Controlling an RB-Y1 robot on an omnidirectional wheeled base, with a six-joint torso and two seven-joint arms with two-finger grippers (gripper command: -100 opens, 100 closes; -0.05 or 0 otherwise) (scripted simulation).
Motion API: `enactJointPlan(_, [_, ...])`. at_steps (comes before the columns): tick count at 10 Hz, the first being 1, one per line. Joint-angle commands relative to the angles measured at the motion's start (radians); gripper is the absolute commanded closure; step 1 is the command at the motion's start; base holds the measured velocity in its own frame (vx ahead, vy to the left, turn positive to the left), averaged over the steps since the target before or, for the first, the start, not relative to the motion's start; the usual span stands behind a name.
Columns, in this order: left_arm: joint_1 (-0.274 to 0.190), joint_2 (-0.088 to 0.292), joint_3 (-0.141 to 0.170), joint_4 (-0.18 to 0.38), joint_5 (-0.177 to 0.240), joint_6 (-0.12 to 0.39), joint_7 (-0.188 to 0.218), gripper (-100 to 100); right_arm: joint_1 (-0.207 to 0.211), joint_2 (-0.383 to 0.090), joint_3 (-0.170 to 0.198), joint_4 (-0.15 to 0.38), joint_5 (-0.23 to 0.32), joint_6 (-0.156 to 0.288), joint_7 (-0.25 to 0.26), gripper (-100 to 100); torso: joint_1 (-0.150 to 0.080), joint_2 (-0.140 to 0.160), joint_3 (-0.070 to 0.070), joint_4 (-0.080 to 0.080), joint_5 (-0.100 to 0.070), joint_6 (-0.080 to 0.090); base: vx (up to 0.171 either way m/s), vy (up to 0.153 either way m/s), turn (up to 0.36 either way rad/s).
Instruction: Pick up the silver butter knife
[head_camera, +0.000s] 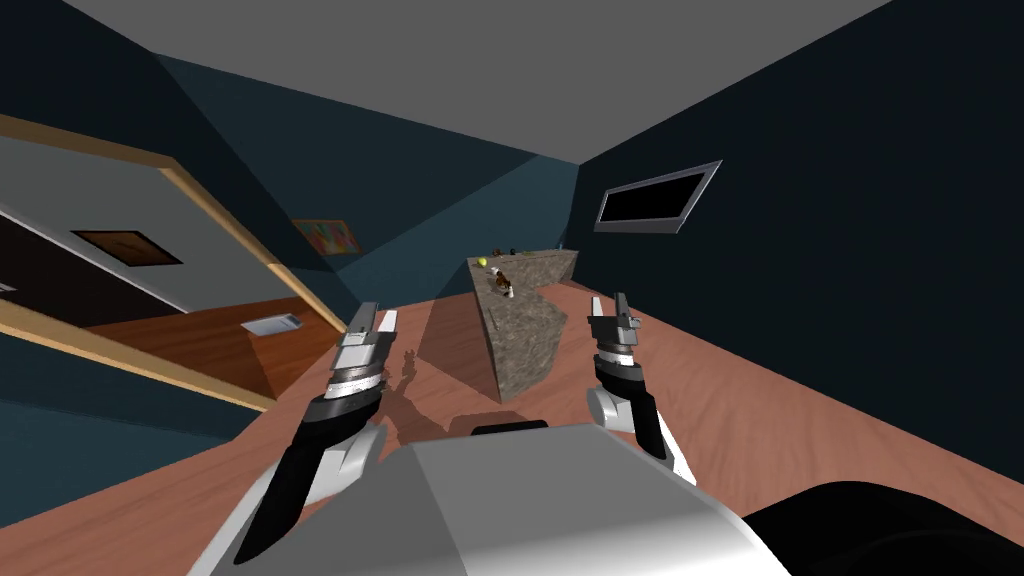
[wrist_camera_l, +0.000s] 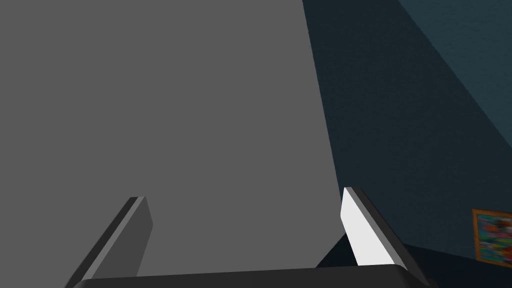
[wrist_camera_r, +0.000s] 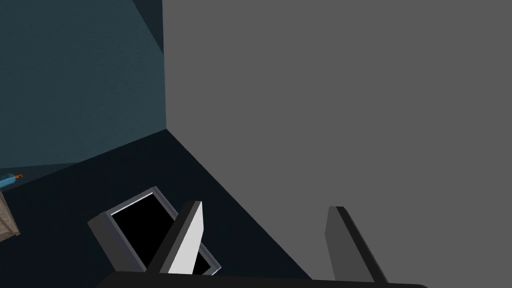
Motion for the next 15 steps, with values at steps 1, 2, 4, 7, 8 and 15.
enactJointPlan(1, [0.016,0.027,0.039,-0.005,0.000,0.041,-0.007,-100,0.000,0.000,0.000,0.000,0.000,0.000,0.000,0,0.000,0.000,0.000,0.000,0.000,0.000,-0.090,0.097,-0.316])
enactJointPlan(2, [0.030,0.040,0.061,-0.006,-0.002,0.066,-0.011,-100,0.000,0.000,0.000,0.000,0.000,0.000,0.000,0,0.000,0.000,0.000,0.000,0.000,0.000,-0.088,0.098,-0.247])
enactJointPlan(4, [0.060,0.062,0.105,-0.007,-0.006,0.122,-0.020,-100,0.000,0.000,0.000,0.000,0.000,0.000,0.000,0,0.000,0.000,0.000,0.000,0.000,0.000,-0.083,0.084,-0.339])
enactJointPlan(7, [0.115,0.091,0.167,-0.001,-0.014,0.215,-0.029,-100,0.000,0.000,0.000,0.000,0.000,0.000,0.000,0,-0.002,-0.002,-0.001,0.000,0.000,0.000,-0.063,0.048,-0.388])
enactJointPlan(8, [0.115,0.091,0.167,-0.001,-0.014,0.228,-0.029,-100,0.000,0.000,0.000,0.000,0.000,0.000,0.000,0,-0.002,-0.003,-0.002,-0.001,0.000,0.000,-0.029,0.032,-0.131])
enactJointPlan(15, [0.200,0.121,0.232,0.022,-0.027,0.408,-0.029,-100,0.000,0.000,0.000,0.000,0.000,0.000,0.000,0,-0.005,-0.008,-0.005,-0.002,-0.001,0.000,-0.003,0.006,-0.255])
